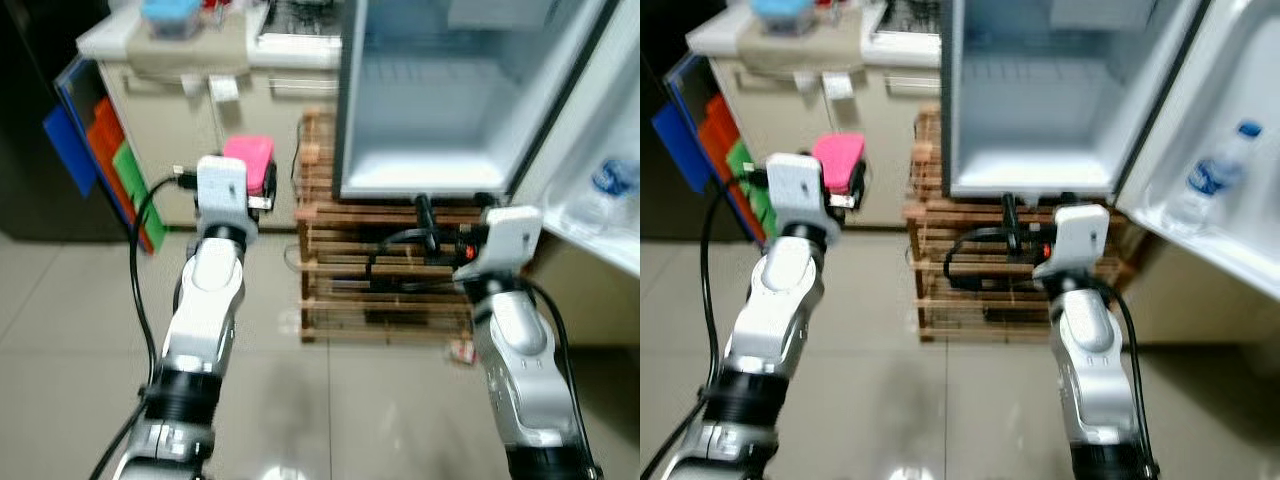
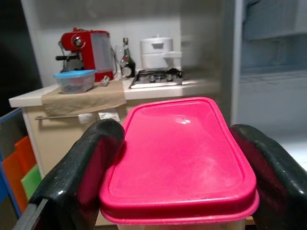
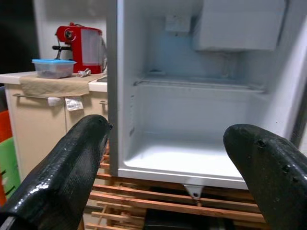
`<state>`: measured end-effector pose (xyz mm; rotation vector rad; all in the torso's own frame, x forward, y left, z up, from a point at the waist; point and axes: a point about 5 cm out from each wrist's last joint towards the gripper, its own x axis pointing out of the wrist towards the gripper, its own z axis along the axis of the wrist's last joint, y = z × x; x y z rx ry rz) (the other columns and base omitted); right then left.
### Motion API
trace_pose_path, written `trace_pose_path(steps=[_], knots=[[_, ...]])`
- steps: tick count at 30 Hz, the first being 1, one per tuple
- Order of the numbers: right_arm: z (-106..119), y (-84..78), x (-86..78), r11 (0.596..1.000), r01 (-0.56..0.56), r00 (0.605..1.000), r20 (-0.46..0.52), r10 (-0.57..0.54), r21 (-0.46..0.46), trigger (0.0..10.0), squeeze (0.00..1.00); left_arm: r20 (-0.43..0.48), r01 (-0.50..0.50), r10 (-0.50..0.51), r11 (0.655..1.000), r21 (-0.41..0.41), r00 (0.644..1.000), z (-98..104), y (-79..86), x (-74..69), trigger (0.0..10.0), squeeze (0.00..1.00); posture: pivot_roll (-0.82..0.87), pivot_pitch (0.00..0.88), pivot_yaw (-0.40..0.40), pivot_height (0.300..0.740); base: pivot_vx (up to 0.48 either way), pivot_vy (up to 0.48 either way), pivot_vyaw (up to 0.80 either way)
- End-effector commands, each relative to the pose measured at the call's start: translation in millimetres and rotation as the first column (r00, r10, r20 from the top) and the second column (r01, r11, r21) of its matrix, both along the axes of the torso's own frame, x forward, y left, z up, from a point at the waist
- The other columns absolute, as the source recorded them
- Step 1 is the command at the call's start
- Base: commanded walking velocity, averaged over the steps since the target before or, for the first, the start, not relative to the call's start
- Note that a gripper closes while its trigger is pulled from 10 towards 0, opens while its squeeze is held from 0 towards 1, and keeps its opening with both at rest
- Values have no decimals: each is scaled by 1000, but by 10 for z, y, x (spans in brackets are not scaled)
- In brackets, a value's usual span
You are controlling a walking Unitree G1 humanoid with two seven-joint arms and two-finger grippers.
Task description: Restocking fridge
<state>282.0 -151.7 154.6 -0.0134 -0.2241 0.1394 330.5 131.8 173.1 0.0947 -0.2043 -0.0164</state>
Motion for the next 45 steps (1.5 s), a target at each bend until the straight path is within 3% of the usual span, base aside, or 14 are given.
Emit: trace_pose_path(steps=[1, 24, 26, 28, 32, 37, 45], knots=[[66, 32, -6, 1000, -14, 1000, 26, 14, 9, 10000, 0, 20, -5, 5, 1000, 4, 1000, 46, 41, -3, 10000, 0, -98, 0, -6, 740, 0, 0, 0], [62, 32, -15, 1000, -14, 1000, 24, 14, 8, 10000, 0, 28, -2, 2, 1000, 3, 1000, 54, 42, -7, 10000, 0, -98, 0, -6, 740, 17, 0, 0], [-21, -156, -55, 997, 68, 998, -14, -68, 36, 10000, 0, -46, 58, -61, 997, -53, 997, -83, 43, -57, 10000, 0, -106, 0, 11, 740, 480, 0, 0], [-51, -230, -71, 993, 104, 994, -28, -103, 47, 10000, 0, -73, 84, -89, 994, -71, 993, -139, 29, -84, 10000, 0, -106, 0, 11, 740, 480, 0, 0], [-41, -162, -49, 995, 86, 996, -22, -85, 47, 10000, 0, -42, 97, -100, 992, -79, 994, -81, -23, -77, 10000, 0, -98, 0, 10, 740, 360, 0, 0], [-35, -148, -33, 996, 76, 997, -19, -75, 45, 10000, 0, -71, 83, -97, 981, -175, 993, -103, 6, -66, 10000, 0, -93, 0, 9, 740, 0, 0, 0], [-73, -185, -47, 995, 93, 995, -27, -92, 45, 10000, 0, -100, 68, -80, 991, -113, 992, -173, 60, -99, 10000, 0, -97, 0, 12, 740, 0, 0, 0]])
